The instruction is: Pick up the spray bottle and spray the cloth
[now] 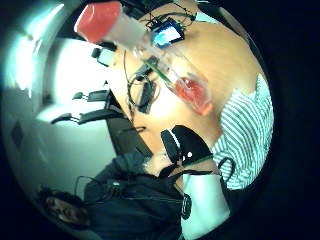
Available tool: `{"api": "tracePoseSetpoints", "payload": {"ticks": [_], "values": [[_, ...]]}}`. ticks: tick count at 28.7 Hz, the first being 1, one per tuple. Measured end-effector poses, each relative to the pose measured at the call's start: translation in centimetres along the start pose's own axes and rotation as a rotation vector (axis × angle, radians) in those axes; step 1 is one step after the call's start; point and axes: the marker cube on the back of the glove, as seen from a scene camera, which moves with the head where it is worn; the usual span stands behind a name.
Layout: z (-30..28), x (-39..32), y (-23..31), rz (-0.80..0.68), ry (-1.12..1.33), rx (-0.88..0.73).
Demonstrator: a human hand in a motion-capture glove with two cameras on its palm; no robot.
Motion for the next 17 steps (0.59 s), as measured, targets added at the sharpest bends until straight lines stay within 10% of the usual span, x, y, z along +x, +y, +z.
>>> {"api": "tracePoseSetpoints", "payload": {"ticks": [17], "values": [[-2.2, 0.1, 11.4, -0.082, 0.257, -0.098]]}}
